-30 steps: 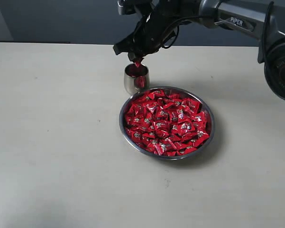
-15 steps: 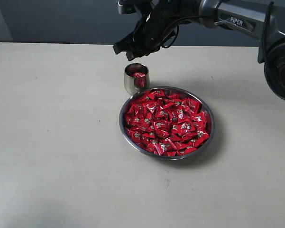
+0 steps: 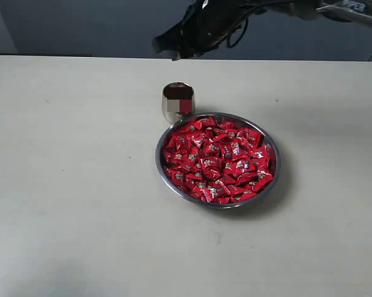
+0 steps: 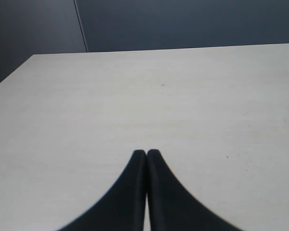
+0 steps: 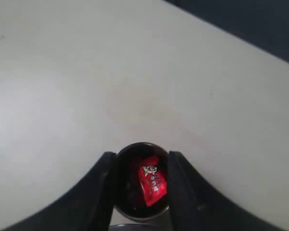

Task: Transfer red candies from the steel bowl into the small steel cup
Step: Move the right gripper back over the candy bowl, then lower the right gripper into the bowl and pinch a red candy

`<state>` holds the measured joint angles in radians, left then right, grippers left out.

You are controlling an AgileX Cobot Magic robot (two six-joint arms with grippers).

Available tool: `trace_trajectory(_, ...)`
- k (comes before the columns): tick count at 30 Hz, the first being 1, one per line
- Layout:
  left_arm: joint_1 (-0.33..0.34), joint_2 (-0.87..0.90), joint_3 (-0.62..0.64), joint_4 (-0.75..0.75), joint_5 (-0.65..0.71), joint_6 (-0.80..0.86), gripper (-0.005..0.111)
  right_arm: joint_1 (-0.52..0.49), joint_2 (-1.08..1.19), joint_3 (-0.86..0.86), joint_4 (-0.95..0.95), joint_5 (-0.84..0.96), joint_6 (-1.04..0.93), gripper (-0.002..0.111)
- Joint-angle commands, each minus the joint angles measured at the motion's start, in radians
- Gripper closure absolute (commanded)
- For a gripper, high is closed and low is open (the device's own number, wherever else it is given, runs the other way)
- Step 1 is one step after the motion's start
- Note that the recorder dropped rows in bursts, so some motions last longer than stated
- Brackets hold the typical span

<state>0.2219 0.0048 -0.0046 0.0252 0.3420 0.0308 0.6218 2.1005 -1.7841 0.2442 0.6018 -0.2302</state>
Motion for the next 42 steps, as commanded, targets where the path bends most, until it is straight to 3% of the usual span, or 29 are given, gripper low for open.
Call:
trace_trajectory(1,-0.005,-0.005,0.005,0.002,-0.008,-0.001,0.106,-0.005,-0.209,0.298,-0.024,-0.299,-0.005,0.073)
trace_trajectory(7,-0.005,-0.005,0.005,0.002,-0.008,-0.001,0.106,-0.005,-0.473,0.783,-0.032,-0.731,-0.005,0.073)
trace_trajectory(10,-0.005,-0.005,0.005,0.002,-0.008,-0.001,0.106,-0.005,-0.541,0.927,0.022,-0.798,0.005,0.073)
trace_trajectory(14,-0.005,-0.005,0.005,0.002,-0.008,-0.001,0.106,-0.005,-0.546,1.007,0.056,-0.746,0.005,0.073)
trace_trajectory(22,-0.005,-0.005,0.005,0.002,-0.008,-0.001,0.106,-0.005,-0.478,0.987,0.171,-0.518,0.005,0.073)
trace_trajectory(29,-0.005,-0.005,0.005,0.002,-0.008,-0.001,0.106,-0.025,-0.385,0.842,0.170,-0.266,0.007,0.073)
trace_trajectory(33,-0.005,-0.005,0.005,0.002,-0.008,-0.001,0.106,-0.087,-0.328,0.718,0.019,-0.064,0.126,0.073)
trace_trajectory(35,-0.005,-0.005,0.005,0.002,-0.008,-0.001,0.106,-0.110,-0.284,0.625,-0.138,0.123,0.182,0.073)
trace_trajectory(42,-0.005,-0.005,0.005,0.002,-0.008,-0.001,0.106,-0.102,-0.210,0.581,-0.065,0.181,0.182,0.073)
